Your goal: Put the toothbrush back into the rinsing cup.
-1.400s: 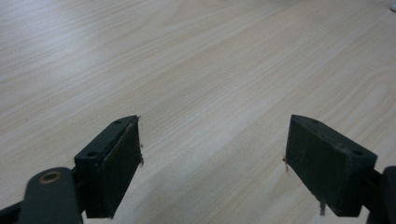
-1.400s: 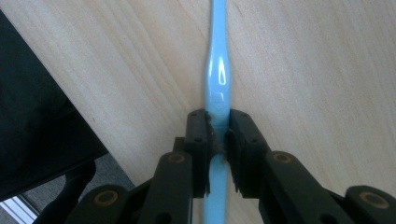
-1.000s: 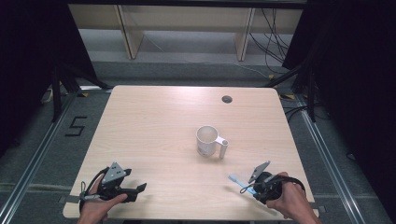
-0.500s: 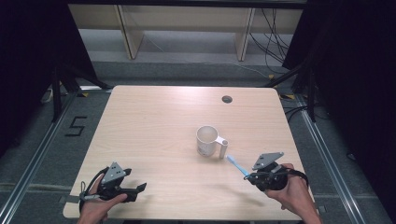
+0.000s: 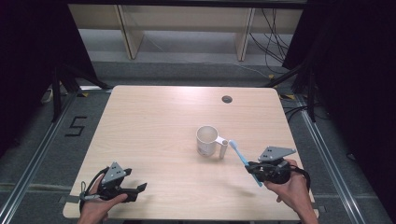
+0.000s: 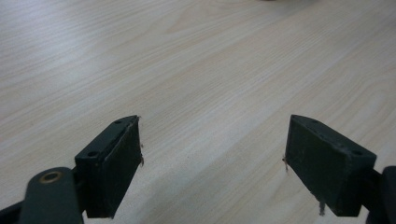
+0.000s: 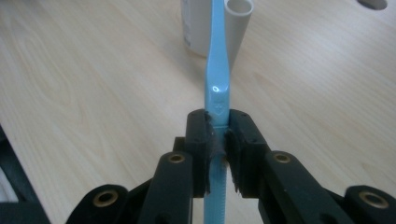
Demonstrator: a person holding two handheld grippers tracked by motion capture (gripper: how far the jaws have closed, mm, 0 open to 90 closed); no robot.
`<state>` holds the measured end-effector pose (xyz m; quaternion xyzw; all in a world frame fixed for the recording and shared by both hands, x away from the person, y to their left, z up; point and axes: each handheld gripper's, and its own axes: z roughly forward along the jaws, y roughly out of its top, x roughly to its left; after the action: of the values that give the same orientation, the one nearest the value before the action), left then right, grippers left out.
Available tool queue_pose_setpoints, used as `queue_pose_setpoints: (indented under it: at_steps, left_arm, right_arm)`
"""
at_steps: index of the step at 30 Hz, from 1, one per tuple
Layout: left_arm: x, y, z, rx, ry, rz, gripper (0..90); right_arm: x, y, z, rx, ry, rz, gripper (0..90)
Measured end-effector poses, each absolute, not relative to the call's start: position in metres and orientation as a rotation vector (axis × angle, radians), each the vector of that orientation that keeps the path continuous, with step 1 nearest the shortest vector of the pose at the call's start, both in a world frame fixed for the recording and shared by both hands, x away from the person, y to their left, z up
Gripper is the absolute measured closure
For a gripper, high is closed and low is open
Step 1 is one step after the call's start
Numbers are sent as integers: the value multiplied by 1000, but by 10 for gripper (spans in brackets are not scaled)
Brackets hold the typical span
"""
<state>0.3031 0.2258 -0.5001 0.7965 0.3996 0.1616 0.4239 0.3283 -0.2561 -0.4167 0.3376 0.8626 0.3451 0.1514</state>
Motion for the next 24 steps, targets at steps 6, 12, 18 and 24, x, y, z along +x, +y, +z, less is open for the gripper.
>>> queue_pose_setpoints:
  at_steps: [6,12,18,24]
  left_arm:
    - [303,226,-500,1997,993,399,178]
    - [303,228,-499,2017,984,403,178]
    - [303,227,-500,2014,993,407,178]
    - [303,227,-499,2018,989,405,176]
  right_arm:
    - [333,-254,-417,988,2415,1074,791]
    - [337,-253,-416,983,2381,1122,791]
    - [341,-254,-416,958,2341,1149,791]
    - [345,-255,-414,967,2298,1203,791]
